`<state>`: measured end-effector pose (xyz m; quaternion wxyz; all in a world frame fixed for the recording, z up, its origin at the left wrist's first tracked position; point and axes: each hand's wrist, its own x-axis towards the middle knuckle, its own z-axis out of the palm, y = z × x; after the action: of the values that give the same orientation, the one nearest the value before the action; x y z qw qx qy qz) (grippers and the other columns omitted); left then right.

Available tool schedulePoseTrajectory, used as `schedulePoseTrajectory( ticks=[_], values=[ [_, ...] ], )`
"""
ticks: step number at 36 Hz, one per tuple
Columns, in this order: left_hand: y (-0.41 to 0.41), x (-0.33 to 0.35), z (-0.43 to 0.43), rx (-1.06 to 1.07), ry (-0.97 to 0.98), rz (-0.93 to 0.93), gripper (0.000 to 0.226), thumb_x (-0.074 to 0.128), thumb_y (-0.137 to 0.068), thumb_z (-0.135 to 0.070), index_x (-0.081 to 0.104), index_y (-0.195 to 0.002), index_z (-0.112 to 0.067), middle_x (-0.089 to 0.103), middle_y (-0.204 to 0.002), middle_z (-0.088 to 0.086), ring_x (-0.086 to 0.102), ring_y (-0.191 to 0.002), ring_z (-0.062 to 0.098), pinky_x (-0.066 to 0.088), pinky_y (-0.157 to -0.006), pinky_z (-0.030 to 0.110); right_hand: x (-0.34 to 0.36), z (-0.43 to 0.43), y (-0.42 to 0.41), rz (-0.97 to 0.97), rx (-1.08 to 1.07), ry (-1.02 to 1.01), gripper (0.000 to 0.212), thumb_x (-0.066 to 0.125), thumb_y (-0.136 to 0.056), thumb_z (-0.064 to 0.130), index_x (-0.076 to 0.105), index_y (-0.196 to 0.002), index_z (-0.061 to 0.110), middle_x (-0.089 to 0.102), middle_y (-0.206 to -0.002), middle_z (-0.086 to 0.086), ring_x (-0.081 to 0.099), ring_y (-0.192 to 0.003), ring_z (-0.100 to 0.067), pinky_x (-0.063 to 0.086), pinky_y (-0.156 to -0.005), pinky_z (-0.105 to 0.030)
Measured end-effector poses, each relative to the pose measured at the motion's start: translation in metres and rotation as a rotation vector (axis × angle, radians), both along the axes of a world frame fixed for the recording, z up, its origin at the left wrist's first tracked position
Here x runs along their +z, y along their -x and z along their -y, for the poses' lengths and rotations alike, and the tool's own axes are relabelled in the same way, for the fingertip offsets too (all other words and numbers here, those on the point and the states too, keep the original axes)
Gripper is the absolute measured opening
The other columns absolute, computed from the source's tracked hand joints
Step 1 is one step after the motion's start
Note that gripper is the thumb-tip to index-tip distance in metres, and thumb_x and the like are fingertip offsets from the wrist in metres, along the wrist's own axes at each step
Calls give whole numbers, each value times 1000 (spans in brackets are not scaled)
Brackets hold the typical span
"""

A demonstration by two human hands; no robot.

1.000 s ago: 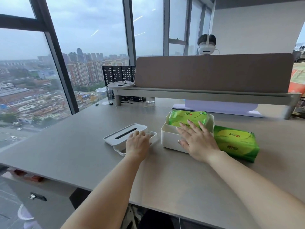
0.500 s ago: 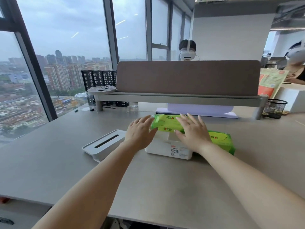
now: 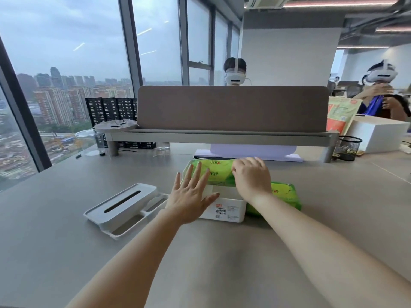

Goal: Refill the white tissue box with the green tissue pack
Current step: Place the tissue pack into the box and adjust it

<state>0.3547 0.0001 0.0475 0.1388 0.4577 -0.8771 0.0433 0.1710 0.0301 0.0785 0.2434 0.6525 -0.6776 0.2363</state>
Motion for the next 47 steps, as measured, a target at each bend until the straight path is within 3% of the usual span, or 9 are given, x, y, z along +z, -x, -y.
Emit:
schedulePoseTrajectory(
  ticks=[2,4,19,27,32,36,38,43,47],
  values=[
    [2,-1,1,6,1,-17,72,7,-83,-70,-28,-136,-35,-35,-148,-5,-33,-137,17,-17,-115,44,9,0,5,67,-5,66,11,45,-90,8,56,-89,10,68,-96,-8,55,-94,-29,39,-71,-31],
    [6,-1,2,13,-6,-30,72,7,-83,-70,-28,-136,-35,-34,-148,-6,-32,-138,17,-16,-115,43,19,1,12,107,-18,99,10,44,-90,6,54,-89,9,66,-96,-9,54,-92,-30,31,-61,-30],
    [28,7,10,58,-88,-25,74,11,-88,-66,-13,-147,-28,-24,-155,-2,-26,-141,19,-15,-117,45,24,-9,100,301,-206,5,14,39,-87,-4,50,-83,5,60,-96,-18,56,-84,-36,40,-62,-35],
    [53,16,5,24,-49,-103,69,15,-92,-61,-3,-149,-28,-13,-158,-5,-19,-144,14,-12,-118,42,11,-14,116,351,-299,-182,28,41,-80,-10,30,-65,12,41,-81,-10,41,-70,-28,31,-61,-33],
    [77,19,-7,-85,-24,-65,66,16,-93,-60,4,-149,-28,-9,-159,-4,-18,-144,15,-11,-118,43,0,-17,135,480,-340,-289,16,35,-83,-2,44,-74,8,49,-80,-10,40,-64,-25,32,-59,-30],
    [98,20,-15,-163,-11,21,69,18,-91,-62,6,-149,-27,-4,-160,-5,-15,-145,16,-10,-118,45,-9,-26,141,404,-265,-375,17,45,-92,18,60,-96,12,66,-102,-12,57,-88,-33,46,-70,-34],
    [108,20,-19,-186,-7,64,73,19,-90,-65,7,-149,-25,0,-160,-5,-12,-145,15,-10,-118,46,-10,-34,142,432,-179,-438,37,45,-94,40,57,-118,14,63,-120,-11,58,-107,-33,49,-87,-40],
    [122,18,-25,-204,6,235,89,24,-81,-77,8,-149,-21,7,-160,-4,-9,-146,18,-15,-115,50,-10,-57,138,367,-29,-616,82,44,-80,70,31,-144,22,29,-155,-2,30,-141,-24,28,-114,-43],
    [126,15,-30,-206,54,354,90,38,-81,-73,11,-148,-19,13,-159,1,-1,-147,24,-14,-113,57,-14,-70,140,276,-25,-696,102,66,-69,65,15,-149,25,8,-160,-1,16,-146,-24,19,-118,-42]
  ],
)
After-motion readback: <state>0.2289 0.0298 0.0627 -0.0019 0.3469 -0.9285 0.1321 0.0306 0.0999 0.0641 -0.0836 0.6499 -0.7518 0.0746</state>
